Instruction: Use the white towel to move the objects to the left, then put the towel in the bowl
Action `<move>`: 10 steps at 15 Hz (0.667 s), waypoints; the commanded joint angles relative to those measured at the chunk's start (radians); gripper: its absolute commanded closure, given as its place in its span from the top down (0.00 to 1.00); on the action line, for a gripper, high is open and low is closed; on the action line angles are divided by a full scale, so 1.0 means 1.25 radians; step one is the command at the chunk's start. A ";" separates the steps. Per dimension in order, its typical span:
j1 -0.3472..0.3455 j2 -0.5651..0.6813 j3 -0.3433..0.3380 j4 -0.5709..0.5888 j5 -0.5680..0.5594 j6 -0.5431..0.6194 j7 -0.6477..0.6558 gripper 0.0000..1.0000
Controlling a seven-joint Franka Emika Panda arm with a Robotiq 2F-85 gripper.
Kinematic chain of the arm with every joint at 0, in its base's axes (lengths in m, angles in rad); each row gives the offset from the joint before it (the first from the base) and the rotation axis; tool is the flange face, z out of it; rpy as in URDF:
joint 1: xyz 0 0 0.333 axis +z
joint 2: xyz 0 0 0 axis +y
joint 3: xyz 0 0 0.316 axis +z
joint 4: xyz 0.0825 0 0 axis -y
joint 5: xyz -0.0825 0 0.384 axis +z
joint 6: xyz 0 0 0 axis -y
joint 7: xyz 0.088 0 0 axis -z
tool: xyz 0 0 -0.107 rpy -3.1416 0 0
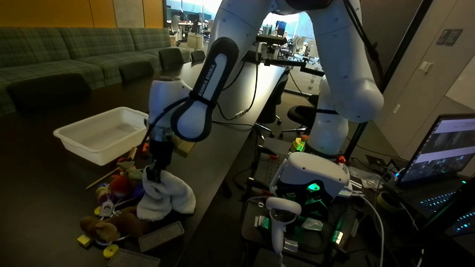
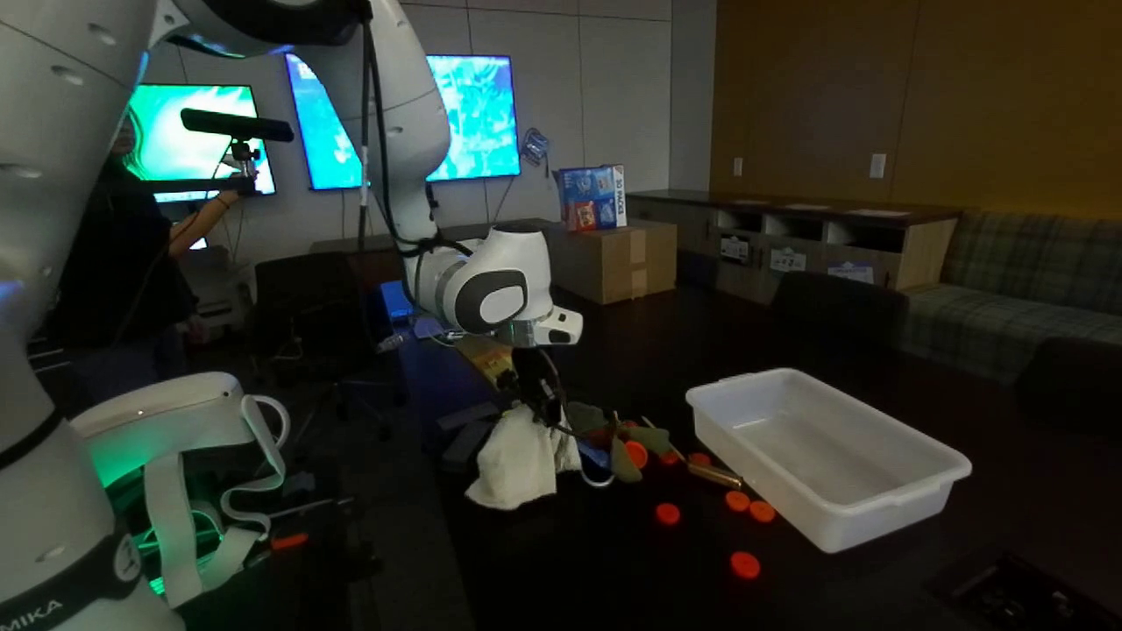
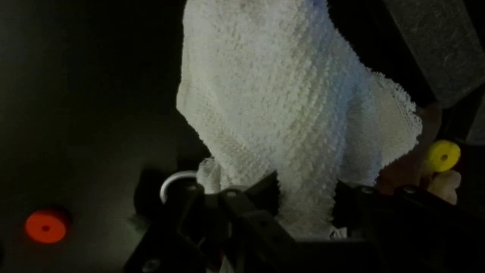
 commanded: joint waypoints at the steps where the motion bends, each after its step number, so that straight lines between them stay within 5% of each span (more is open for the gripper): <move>1: -0.194 -0.127 0.108 -0.085 0.076 -0.030 -0.176 0.16; 6: -0.365 -0.221 0.097 -0.088 0.173 -0.101 -0.368 0.16; 10: -0.406 -0.237 -0.002 -0.034 0.172 -0.122 -0.424 0.16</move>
